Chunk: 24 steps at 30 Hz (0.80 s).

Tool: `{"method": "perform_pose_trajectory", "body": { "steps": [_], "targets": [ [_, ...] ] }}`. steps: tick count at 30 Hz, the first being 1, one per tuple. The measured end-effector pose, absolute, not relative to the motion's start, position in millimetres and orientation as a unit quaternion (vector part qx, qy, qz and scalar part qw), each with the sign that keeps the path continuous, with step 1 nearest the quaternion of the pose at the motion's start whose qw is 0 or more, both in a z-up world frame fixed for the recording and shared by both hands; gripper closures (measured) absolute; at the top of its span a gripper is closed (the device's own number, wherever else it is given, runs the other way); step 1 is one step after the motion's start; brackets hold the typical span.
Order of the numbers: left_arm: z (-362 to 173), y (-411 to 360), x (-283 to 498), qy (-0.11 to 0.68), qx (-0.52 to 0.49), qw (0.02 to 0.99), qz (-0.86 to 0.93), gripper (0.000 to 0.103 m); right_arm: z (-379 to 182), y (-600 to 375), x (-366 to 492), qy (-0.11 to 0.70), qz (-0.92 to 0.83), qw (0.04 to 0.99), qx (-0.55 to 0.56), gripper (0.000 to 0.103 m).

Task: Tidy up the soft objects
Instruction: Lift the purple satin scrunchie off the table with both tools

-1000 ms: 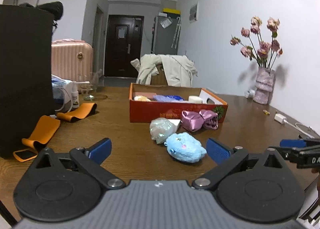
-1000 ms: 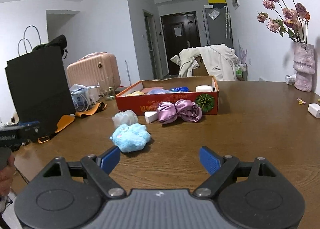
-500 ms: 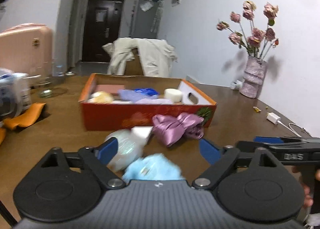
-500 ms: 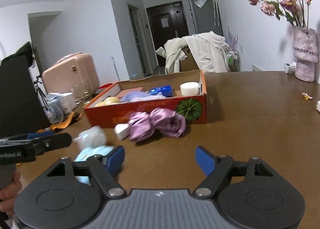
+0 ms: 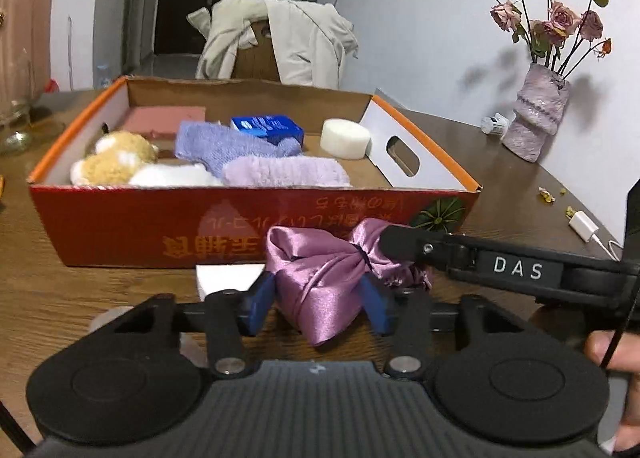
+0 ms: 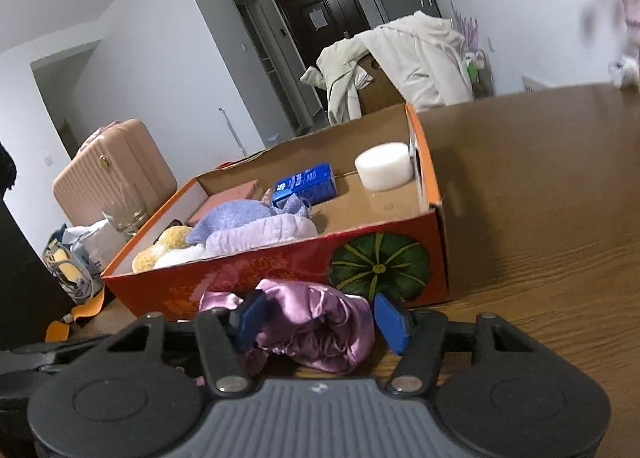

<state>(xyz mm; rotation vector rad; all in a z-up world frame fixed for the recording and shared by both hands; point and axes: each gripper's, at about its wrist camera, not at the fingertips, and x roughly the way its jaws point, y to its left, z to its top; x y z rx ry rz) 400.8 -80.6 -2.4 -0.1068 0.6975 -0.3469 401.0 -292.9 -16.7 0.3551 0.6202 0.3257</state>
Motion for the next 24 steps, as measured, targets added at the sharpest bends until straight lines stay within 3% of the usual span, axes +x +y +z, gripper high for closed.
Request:
{"method": "perform_pose_trajectory", "body": {
  "steps": [3, 5, 8, 12, 24],
  "targets": [
    [-6, -80, 403, 0.342, -0.061, 0.920, -0.180, 0.067, -21, -297, 405, 0.309, 0.173, 0.916, 0.187, 0.053],
    [-7, -83, 402, 0.339, -0.055, 0.921, -0.183, 0.072, -25, -298, 408, 0.319, 0.179, 0.909, 0.199, 0.069],
    [-7, -85, 401, 0.335, -0.052, 0.922, -0.186, 0.076, -23, -295, 406, 0.319, 0.188, 0.909, 0.189, 0.081],
    [6, -84, 391, 0.332, -0.056, 0.921, -0.197, 0.085, -12, -284, 395, 0.310, 0.182, 0.921, 0.154, 0.084],
    [61, -76, 266, 0.270, -0.048, 0.930, -0.243, 0.085, 47, -290, 262, 0.237, 0.188, 0.942, 0.146, 0.084]
  ]
}}
